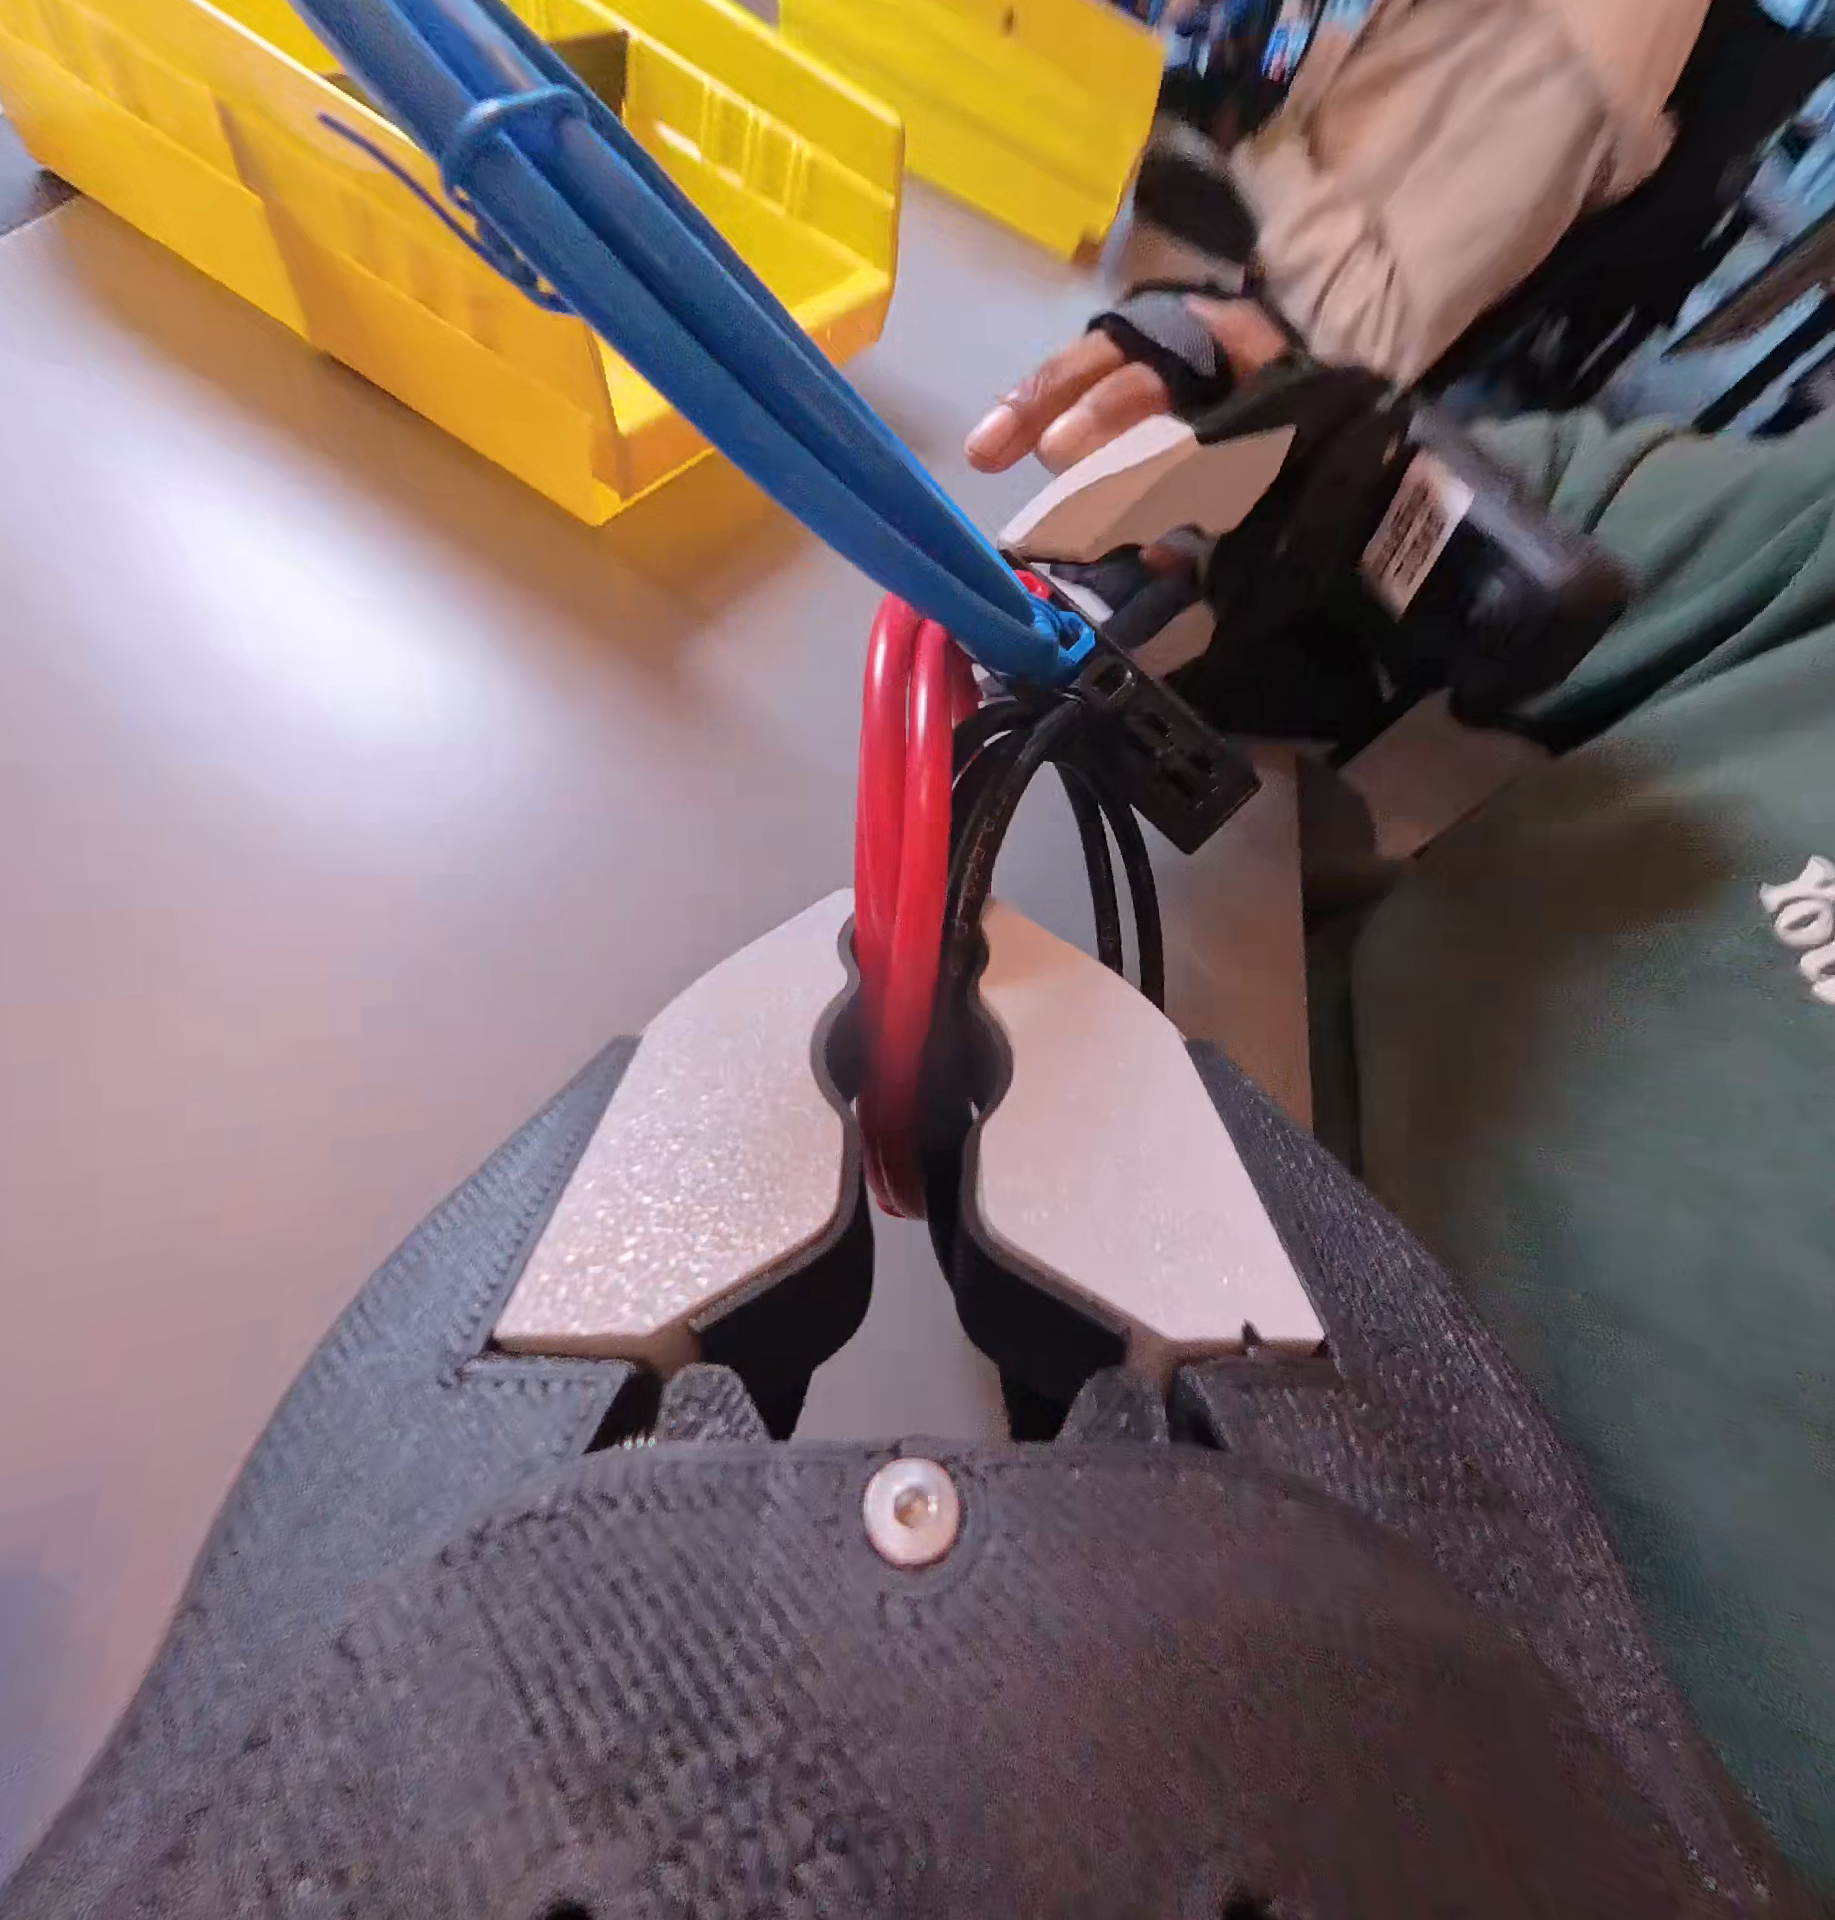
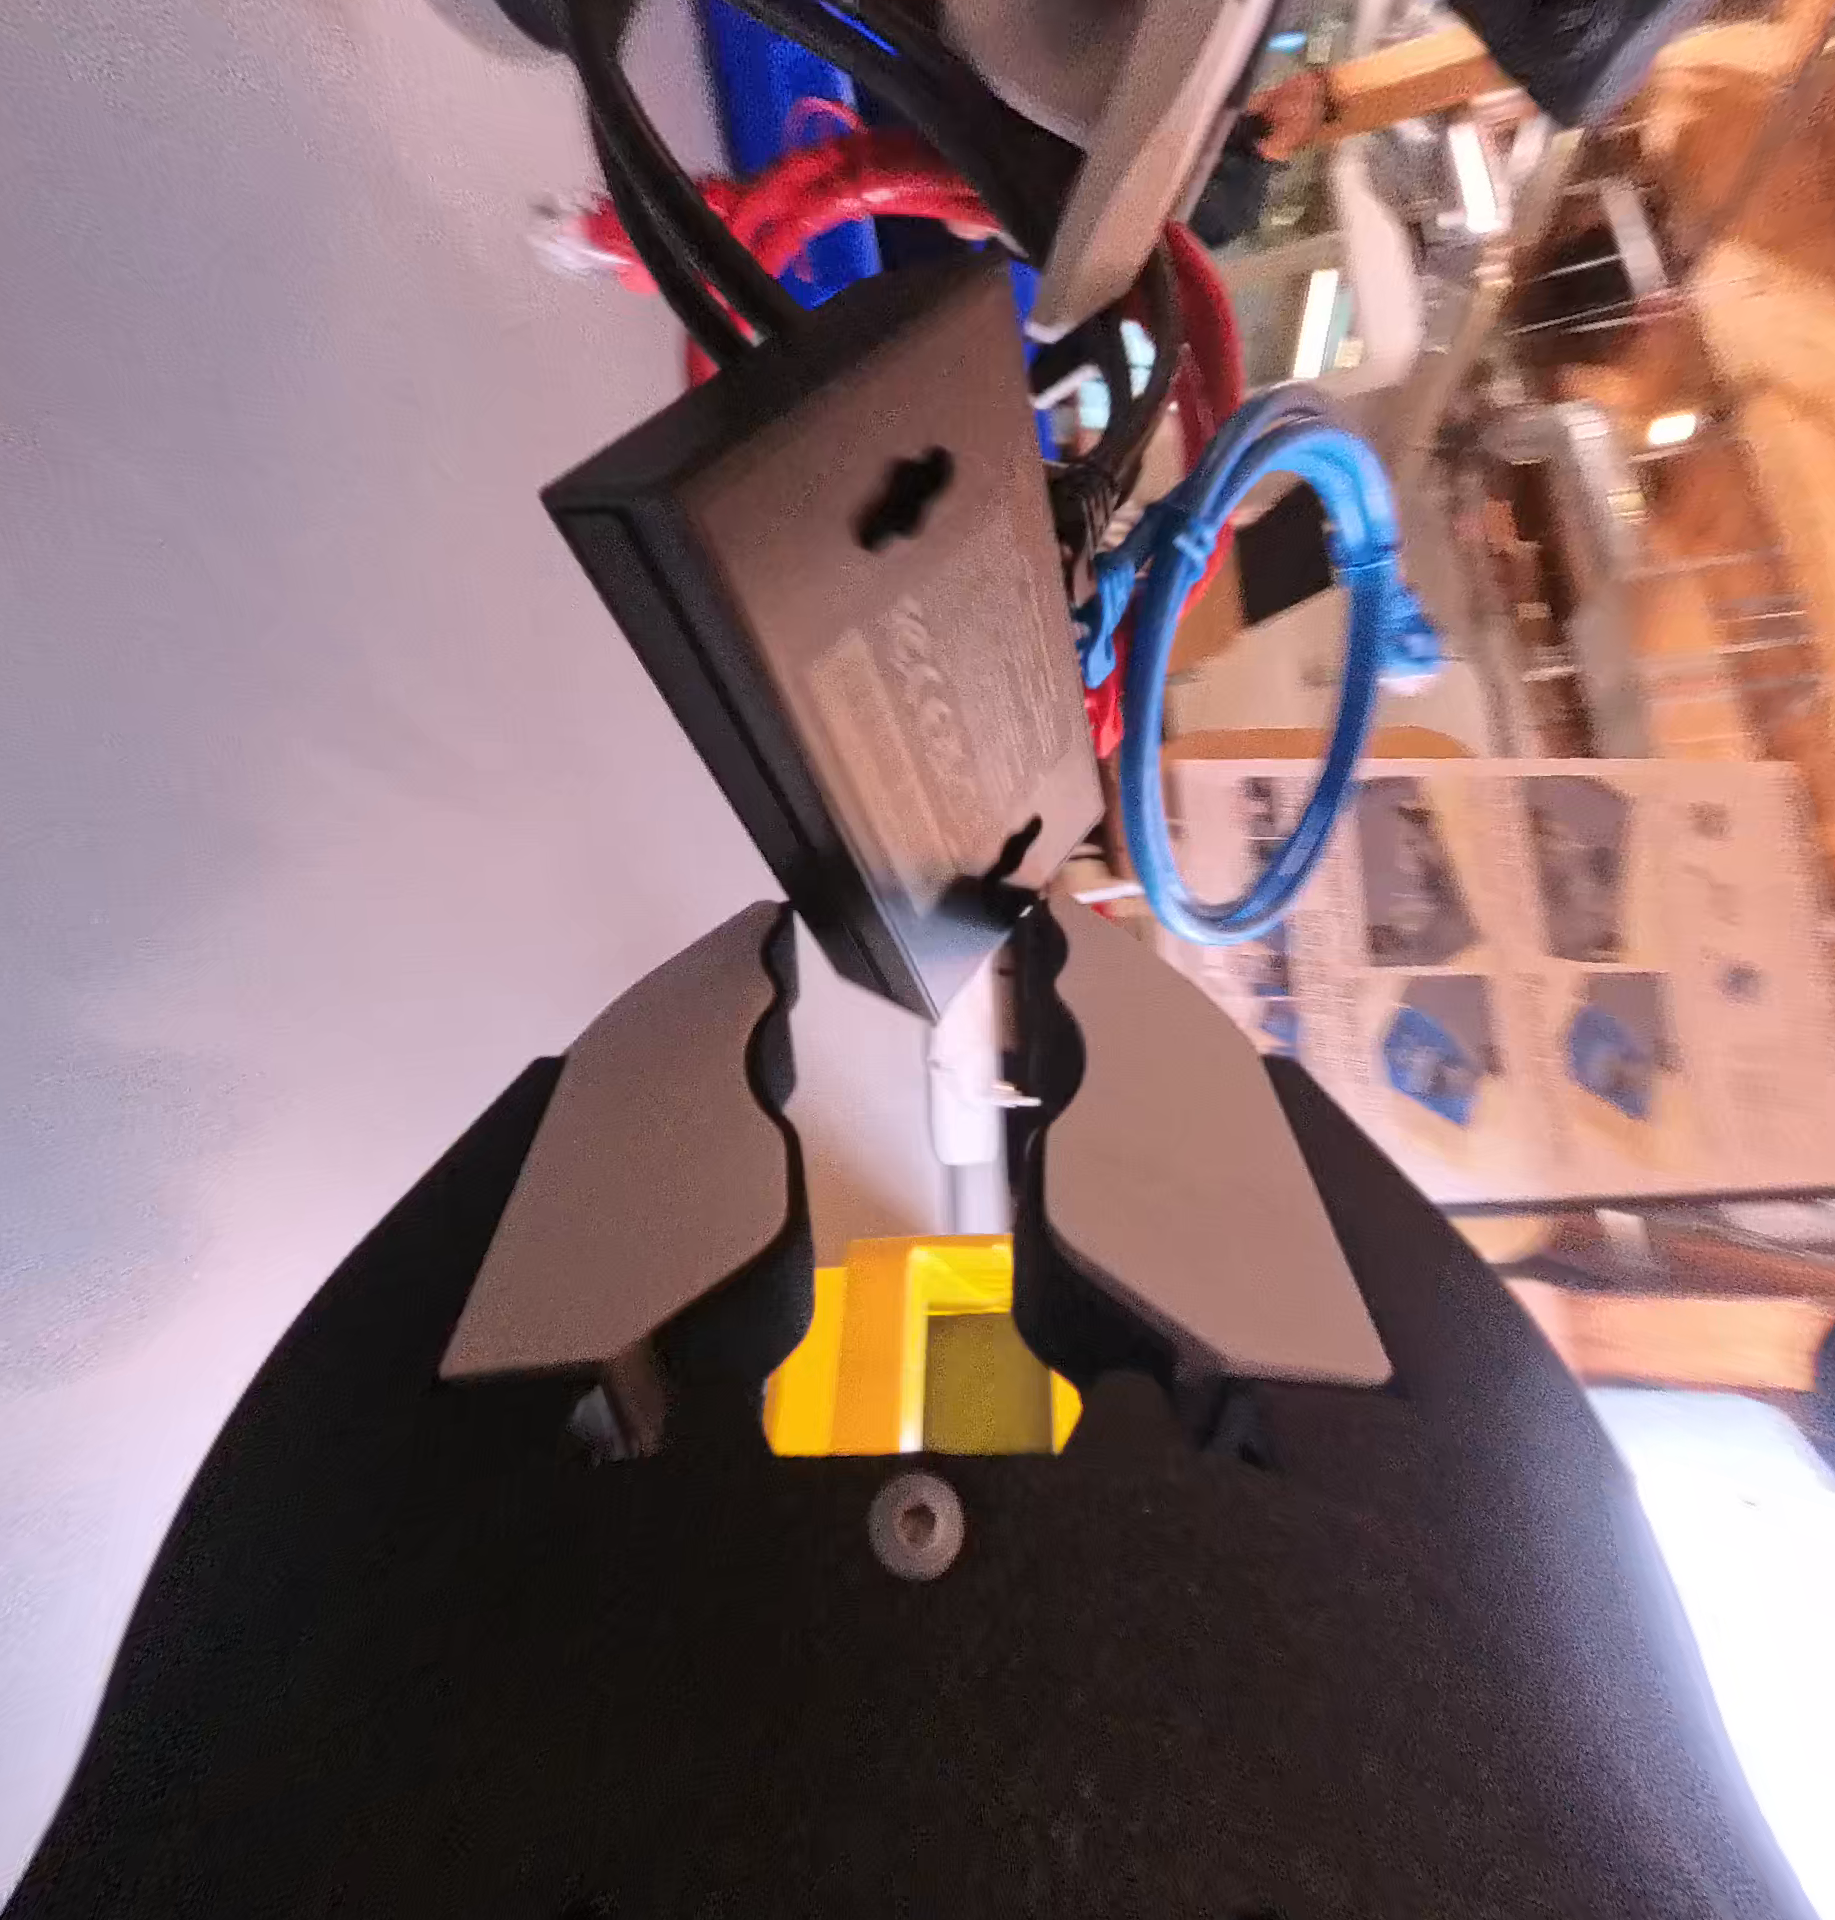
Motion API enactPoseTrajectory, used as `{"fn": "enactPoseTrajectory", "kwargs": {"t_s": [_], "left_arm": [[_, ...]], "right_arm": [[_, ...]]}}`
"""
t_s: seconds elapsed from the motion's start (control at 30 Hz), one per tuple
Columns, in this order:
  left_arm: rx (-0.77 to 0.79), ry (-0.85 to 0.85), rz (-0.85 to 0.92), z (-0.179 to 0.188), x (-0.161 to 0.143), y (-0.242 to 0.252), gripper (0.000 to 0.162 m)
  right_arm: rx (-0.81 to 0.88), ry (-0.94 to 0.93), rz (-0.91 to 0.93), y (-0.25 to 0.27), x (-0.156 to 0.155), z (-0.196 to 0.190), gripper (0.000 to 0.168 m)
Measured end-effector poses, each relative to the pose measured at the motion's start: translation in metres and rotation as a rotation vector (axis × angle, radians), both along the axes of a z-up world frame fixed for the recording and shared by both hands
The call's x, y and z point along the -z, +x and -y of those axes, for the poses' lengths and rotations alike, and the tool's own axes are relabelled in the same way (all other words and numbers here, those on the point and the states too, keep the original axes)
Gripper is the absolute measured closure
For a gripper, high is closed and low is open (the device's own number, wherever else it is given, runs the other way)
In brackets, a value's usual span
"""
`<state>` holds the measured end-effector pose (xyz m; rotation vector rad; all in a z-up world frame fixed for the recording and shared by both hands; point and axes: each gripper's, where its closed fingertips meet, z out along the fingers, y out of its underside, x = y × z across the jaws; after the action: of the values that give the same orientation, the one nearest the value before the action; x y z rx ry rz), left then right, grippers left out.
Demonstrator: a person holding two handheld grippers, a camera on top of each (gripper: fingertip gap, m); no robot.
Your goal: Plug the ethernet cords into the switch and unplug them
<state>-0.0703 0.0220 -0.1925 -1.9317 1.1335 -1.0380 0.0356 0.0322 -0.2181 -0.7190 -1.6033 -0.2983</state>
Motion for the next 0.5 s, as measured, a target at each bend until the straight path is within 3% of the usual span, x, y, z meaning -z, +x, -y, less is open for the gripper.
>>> {"fn": "enactPoseTrajectory", "kwargs": {"t_s": [0.13, 0.2, 0.23, 0.37, 0.43, 0.5], "left_arm": [[0.02, 0.048, -0.19, -0.012, -0.009, -0.013, 0.148], [0.092, 0.032, -0.266, -0.012, -0.006, -0.016, 0.149], [0.161, 0.016, -0.305, -0.008, -0.003, -0.015, 0.148], [0.447, -0.085, -0.467, 0.018, 0.017, -0.005, 0.148], [0.561, -0.087, -0.489, 0.028, 0.02, 0.007, 0.148], [0.64, -0.061, -0.506, 0.034, 0.02, 0.019, 0.148]], "right_arm": [[-0.082, -0.586, 0.095, 0.017, 0.008, 0.027, 0.116], [-0.186, -0.987, 0.015, 0.012, -0.026, 0.057, 0.111], [-0.219, -1.071, -0.024, 0.009, -0.049, 0.062, 0.106], [-0.156, -0.962, 0.066, -0.005, -0.094, 0.044, 0.093], [-0.093, -0.881, 0.18, -0.013, -0.101, 0.028, 0.092], [-0.05, -0.938, 0.33, -0.016, -0.092, 0.017, 0.091]]}}
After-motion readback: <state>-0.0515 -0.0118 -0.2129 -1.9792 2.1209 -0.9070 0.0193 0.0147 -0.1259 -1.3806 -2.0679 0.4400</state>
